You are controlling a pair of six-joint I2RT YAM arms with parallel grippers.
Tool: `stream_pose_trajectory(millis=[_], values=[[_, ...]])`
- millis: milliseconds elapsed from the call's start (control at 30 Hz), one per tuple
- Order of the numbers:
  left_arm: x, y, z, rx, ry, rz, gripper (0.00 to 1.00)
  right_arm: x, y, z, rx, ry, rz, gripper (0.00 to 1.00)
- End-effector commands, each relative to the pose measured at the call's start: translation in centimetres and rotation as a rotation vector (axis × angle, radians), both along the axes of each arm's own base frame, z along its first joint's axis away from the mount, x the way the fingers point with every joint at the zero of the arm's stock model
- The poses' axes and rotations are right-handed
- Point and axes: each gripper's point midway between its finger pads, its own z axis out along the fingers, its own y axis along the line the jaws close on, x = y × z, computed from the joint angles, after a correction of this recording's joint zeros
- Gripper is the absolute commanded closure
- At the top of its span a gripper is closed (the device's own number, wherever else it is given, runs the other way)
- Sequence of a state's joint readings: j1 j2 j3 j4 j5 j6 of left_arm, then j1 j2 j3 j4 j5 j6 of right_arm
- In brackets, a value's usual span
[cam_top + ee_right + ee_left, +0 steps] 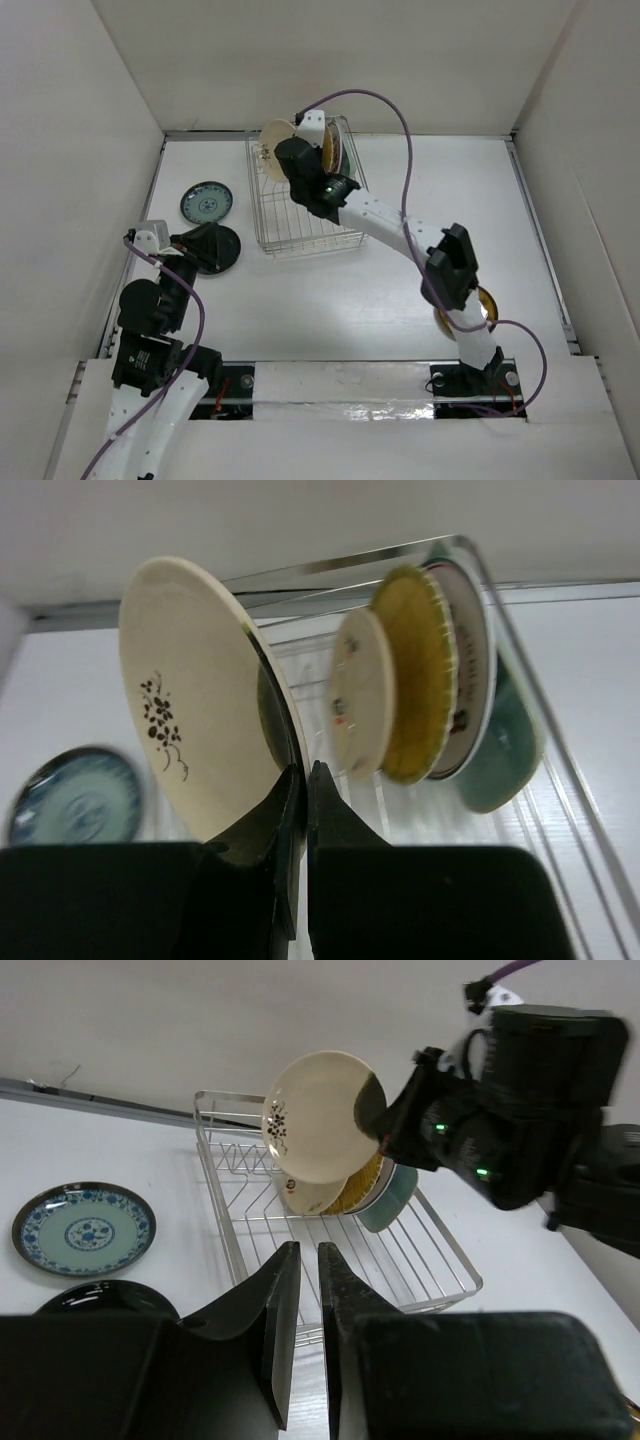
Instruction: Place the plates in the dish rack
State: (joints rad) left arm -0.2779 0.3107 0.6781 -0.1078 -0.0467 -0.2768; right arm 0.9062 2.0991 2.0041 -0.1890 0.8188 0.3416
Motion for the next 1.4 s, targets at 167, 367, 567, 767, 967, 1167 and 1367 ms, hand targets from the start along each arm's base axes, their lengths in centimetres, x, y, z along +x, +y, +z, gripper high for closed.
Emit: stream_pose_trajectory(millis=[167,367,567,767,967,1167,1367], values=[[-0.4,-0.1,1.5,-0.026,-0.050,-0.008,0.88,4.0,-5.2,2.4,-0.239,-0.084,-0.372,1.00],[-0.5,-0.2,1.5,-0.025,-0.054,-0.014,0.88,4.5,-6.3,2.9,-0.325,-0.110,-0.427,1.00],[-0.5,-0.5,1.6,-0.022,-0.055,-0.029,0.82,5.8,-5.7,-1.3,-0.406,-0.070,-0.410,1.00],[-0.5,-0.6,1.6,-0.021,-0.055,-0.037,0.81,6.8,-4.4,-3.0,-0.415,-0.069,-0.385,1.00],[-0.6,-0.9,1.5,-0.018,-0.054,-0.053,0.81,7.6,-4.1,-5.0,-0.434,-0.054,-0.373,1.00],[-0.6,-1.0,1.4,-0.016,-0.053,-0.055,0.81,6.8,-2.9,-5.9,-0.391,-0.048,-0.342,1.00],[-0.5,-1.2,1.4,-0.014,-0.052,-0.065,0.80,4.9,-4.1,-4.2,-0.356,-0.079,-0.428,1.00]])
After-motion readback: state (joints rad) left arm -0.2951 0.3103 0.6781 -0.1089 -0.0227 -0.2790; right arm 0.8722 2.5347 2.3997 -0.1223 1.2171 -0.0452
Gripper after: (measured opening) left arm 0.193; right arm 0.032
